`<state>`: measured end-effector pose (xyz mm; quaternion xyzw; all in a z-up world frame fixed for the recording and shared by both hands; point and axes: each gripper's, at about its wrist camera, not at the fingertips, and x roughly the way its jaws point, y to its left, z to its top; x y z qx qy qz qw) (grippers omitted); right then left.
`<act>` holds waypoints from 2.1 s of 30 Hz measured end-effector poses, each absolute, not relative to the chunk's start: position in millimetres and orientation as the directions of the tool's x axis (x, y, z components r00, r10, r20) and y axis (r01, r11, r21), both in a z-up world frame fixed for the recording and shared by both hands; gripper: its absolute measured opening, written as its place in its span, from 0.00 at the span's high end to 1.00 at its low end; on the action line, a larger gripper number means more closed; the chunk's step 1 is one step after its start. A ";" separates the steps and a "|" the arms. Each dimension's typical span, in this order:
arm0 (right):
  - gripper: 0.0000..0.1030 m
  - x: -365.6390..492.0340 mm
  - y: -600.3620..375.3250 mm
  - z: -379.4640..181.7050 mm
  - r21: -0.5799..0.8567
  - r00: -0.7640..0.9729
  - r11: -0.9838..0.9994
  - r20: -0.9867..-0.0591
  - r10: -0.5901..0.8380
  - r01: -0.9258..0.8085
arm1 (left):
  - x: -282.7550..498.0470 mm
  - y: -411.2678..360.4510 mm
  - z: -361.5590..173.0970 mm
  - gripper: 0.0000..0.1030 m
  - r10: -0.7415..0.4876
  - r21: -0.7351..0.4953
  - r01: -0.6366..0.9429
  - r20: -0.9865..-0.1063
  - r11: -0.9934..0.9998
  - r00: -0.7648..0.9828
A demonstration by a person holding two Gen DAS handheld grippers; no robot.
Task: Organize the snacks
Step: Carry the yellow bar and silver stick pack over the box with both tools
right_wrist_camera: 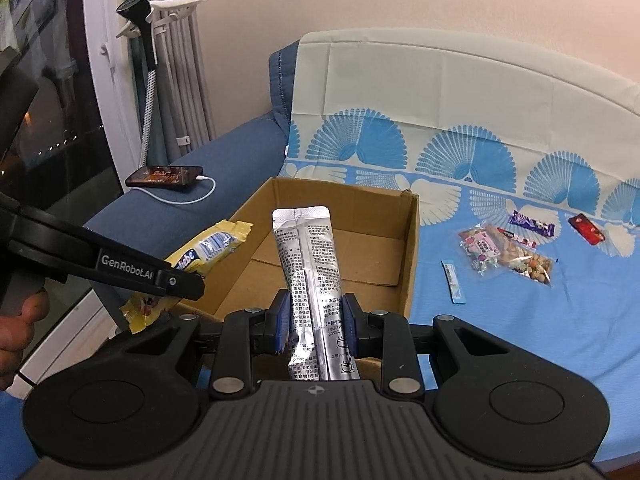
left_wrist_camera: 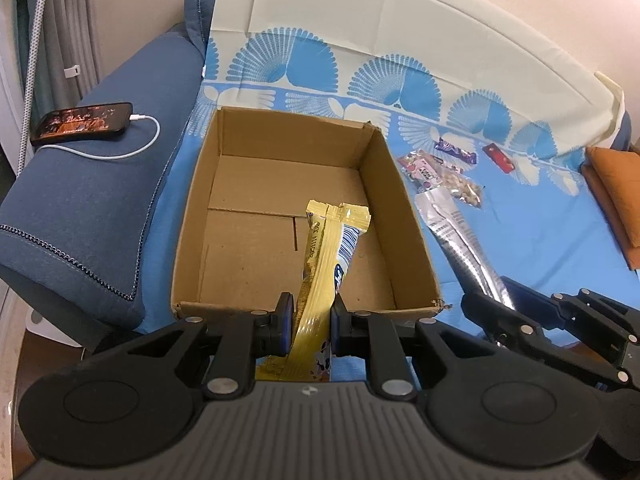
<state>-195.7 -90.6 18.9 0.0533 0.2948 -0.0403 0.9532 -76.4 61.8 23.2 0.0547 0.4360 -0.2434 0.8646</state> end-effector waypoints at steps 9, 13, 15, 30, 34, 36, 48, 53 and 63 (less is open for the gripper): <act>0.71 -193.9 -88.1 19.8 0.063 0.820 0.993 -0.571 -0.050 0.104 | -78.0 65.2 22.1 0.81 -0.381 -0.123 0.473 -0.777 0.873 0.502; 0.71 -192.9 -88.8 19.7 0.066 0.819 0.992 -0.572 -0.050 0.107 | -77.8 63.8 21.9 0.81 -0.382 -0.121 0.476 -0.776 0.871 0.501; 0.71 -193.5 -91.3 19.0 0.070 0.818 0.992 -0.574 -0.047 0.106 | -78.1 62.6 22.1 0.81 -0.381 -0.120 0.476 -0.777 0.871 0.502; 0.71 -193.2 -92.7 15.7 0.082 0.815 0.991 -0.578 -0.043 0.110 | -76.5 60.4 21.4 0.81 -0.383 -0.119 0.481 -0.778 0.869 0.499; 0.71 -192.6 -91.9 15.4 0.078 0.812 0.991 -0.581 -0.046 0.112 | -76.1 60.3 20.2 0.81 -0.385 -0.125 0.479 -0.779 0.869 0.495; 0.71 -191.5 -91.7 15.1 0.077 0.810 0.990 -0.585 -0.050 0.116 | -74.7 61.1 19.0 0.81 -0.386 -0.130 0.476 -0.781 0.870 0.492; 0.71 -175.9 -97.3 11.0 0.076 0.800 0.986 -0.596 -0.075 0.149 | -47.3 69.7 18.9 0.81 -0.369 -0.145 0.431 -0.784 0.891 0.499; 0.71 -167.0 -102.2 9.2 0.084 0.799 0.983 -0.596 -0.080 0.161 | -32.9 67.8 19.2 0.81 -0.367 -0.154 0.414 -0.782 0.897 0.504; 0.71 -136.9 -110.7 0.4 0.110 0.791 0.981 -0.609 -0.060 0.159 | 0.0 59.1 10.3 0.81 -0.361 -0.170 0.398 -0.803 0.902 0.473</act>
